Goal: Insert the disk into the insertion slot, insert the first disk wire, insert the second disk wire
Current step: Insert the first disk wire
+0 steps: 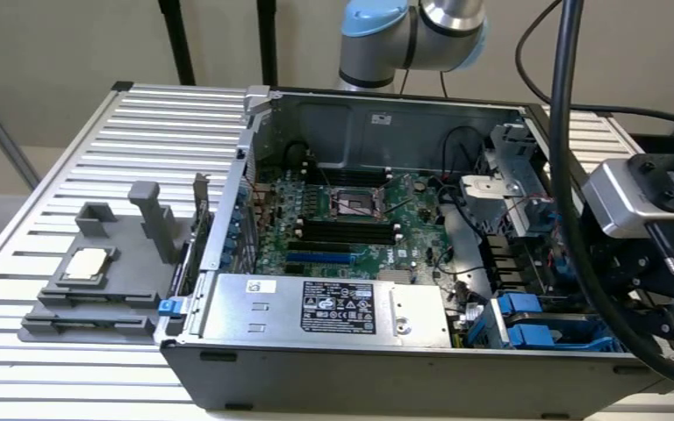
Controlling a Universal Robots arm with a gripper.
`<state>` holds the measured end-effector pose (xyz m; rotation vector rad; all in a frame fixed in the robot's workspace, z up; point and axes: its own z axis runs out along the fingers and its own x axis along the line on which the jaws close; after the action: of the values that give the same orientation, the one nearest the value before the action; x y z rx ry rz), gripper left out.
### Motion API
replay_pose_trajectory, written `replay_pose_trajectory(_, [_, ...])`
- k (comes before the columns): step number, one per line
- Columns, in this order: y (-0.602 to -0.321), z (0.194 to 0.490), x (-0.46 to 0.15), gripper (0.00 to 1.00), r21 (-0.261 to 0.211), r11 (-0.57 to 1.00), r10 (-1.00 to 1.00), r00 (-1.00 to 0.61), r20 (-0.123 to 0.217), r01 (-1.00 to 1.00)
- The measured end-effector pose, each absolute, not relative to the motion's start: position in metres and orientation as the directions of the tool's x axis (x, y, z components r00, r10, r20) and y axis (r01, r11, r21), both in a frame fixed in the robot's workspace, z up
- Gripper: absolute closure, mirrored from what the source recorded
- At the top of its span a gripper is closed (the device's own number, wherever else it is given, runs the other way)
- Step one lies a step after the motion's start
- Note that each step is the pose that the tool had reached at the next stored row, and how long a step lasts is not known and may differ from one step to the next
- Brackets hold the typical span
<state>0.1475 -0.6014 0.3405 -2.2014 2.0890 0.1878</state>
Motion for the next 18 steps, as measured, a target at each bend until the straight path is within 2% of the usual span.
replay_pose_trajectory(18, [-0.5997,0.3392,0.1466,0.83,0.011,-0.010,-0.988,0.008,-0.156,-1.000])
